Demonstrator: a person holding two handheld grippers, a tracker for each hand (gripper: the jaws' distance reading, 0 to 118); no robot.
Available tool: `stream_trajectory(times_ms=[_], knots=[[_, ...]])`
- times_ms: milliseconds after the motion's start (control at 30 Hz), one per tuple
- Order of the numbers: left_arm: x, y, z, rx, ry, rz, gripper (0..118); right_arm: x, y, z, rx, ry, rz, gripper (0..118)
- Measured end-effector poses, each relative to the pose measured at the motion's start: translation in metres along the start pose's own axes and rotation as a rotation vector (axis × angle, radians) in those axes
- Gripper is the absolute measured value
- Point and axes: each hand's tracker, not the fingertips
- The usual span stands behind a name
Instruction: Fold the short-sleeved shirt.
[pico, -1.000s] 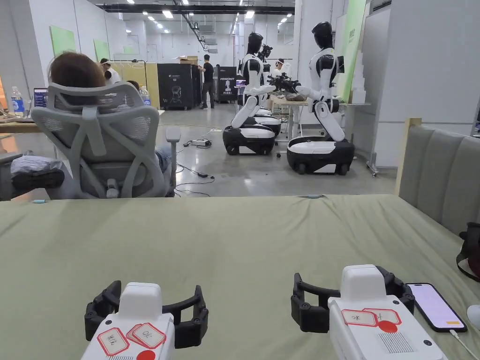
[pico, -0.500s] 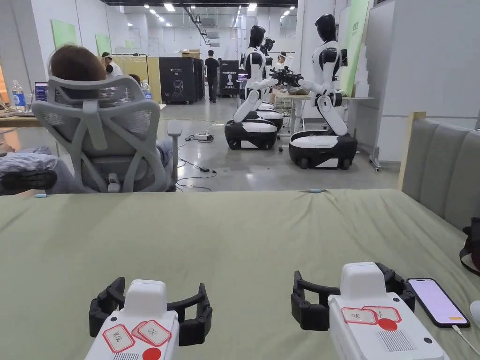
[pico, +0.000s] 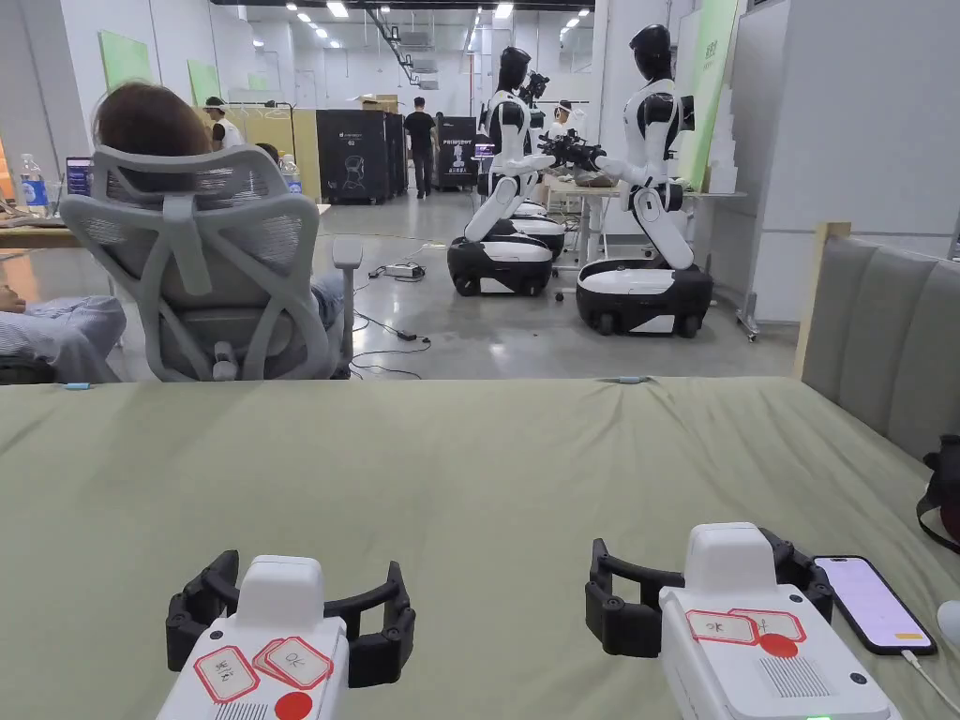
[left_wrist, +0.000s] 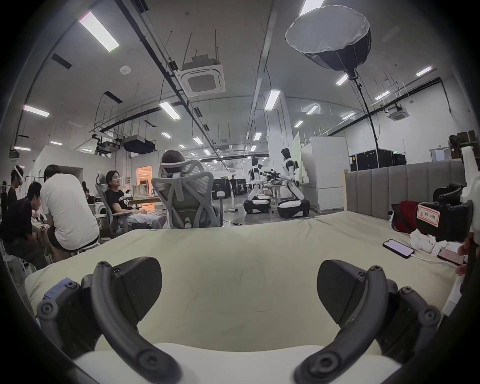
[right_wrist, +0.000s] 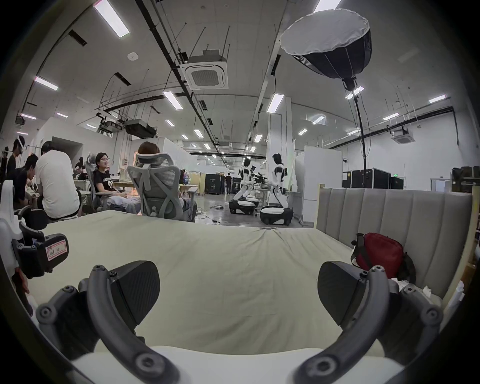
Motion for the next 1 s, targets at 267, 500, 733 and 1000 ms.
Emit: stream_trajectory(times_ms=[267, 500, 733, 1000], knots=[[-0.001, 0.001, -0.002, -0.001, 0.002, 0.000, 118, 0.000, 0.004, 0.000, 0.016, 0.005, -0.017, 118], [-0.001, 0.002, -0.003, -0.005, -0.002, -0.003, 118, 0.011, 0.019, 0.000, -0.111, 0.086, -0.278, 118], [0.000, 0.001, -0.002, -0.015, -0.008, -0.005, 118, 0.008, 0.033, 0.003, -0.166, 0.012, -0.370, 118], [0.001, 0.002, -0.002, -0.009, -0.010, -0.008, 118, -0.006, 0.029, 0.002, -0.158, 0.019, -0.245, 118]])
